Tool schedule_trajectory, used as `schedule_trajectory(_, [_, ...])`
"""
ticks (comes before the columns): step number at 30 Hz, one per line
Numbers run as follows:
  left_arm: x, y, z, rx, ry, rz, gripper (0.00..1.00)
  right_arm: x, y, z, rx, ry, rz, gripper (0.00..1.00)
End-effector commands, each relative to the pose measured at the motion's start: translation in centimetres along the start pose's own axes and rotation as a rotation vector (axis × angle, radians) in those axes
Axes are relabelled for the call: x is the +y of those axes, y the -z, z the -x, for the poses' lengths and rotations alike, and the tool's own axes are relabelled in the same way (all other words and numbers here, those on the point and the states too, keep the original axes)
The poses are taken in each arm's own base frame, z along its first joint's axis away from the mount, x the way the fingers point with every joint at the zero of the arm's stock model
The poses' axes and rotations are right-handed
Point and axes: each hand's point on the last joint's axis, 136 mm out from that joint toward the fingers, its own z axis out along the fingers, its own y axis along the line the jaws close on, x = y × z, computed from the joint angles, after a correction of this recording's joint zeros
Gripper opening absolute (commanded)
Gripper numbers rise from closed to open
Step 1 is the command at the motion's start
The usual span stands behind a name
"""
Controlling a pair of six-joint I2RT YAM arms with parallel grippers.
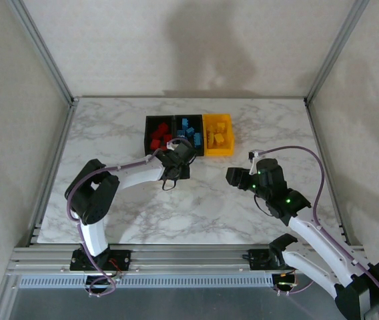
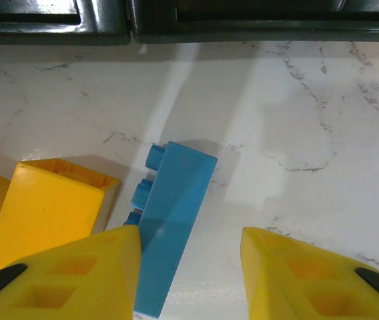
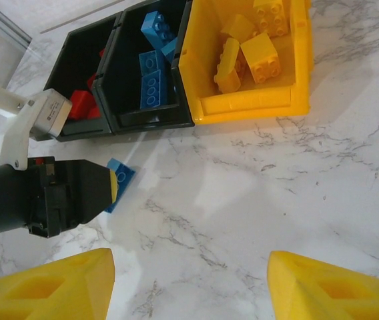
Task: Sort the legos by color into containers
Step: Move the lego to the center of the table, then pick up the lego from the center of the table.
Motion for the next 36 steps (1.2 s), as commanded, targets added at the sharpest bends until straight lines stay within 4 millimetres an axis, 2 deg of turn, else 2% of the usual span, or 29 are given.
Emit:
schedule_trajectory(1, [-1.1,0.0,-0.5,0.026,-0.03,-0.018,0.46,0.0,-0.4,-1.0,0.026,-0.019,0.012,0.62])
schedule_trajectory(5, [-1.1,1.7,1.0,-0.018,-0.04,-0.008,0.48,-0.1,-0.5,-1.3,0.03,-0.023,0.014,0.62])
schedule_trajectory(8, [-0.9,2.0,1.3,-0.025,-0.053,0.009,0.5,0.0,-0.6,-1.2,0.028,-0.021,0.018,0.62])
schedule_trajectory(17, [1.0,-0.4,-0.1,-0.001,-0.08,0.107,0.54,0.3,-0.6,-1.2,0.034,-0.014,0.034,0.62])
schedule_trajectory(21, [0.8,-1.3,-0.9,0.021,-0.085,0.093,0.54,0.3,-0.4,-1.2,0.033,-0.017,0.03,0.62])
schedule_trajectory(25, [0.8,-2.2,-1.4,0.039,-0.093,0.098,0.48,0.1,-0.3,-1.2,0.03,-0.017,0.022,0.62])
schedule_trajectory(31, [0.6,-2.3,-1.2,0.036,-0.108,0.099,0.22,0.1,-0.3,-1.2,0.031,-0.023,0.021,0.62])
schedule_trajectory(33, [0.5,-2.3,-1.0,0.032,-0.111,0.098,0.2,0.1,-0.3,-1.2,0.031,-0.023,0.022,0.62])
schedule_trajectory(35, [0.5,-2.4,-0.9,0.035,-0.11,0.101,0.11,0.1,-0.3,-1.1,0.031,-0.022,0.022,0.62])
schedule_trajectory(36, [0.4,-2.3,-0.8,0.036,-0.11,0.1,0.11,0.1,-0.3,-1.1,0.029,-0.021,0.02,0.62])
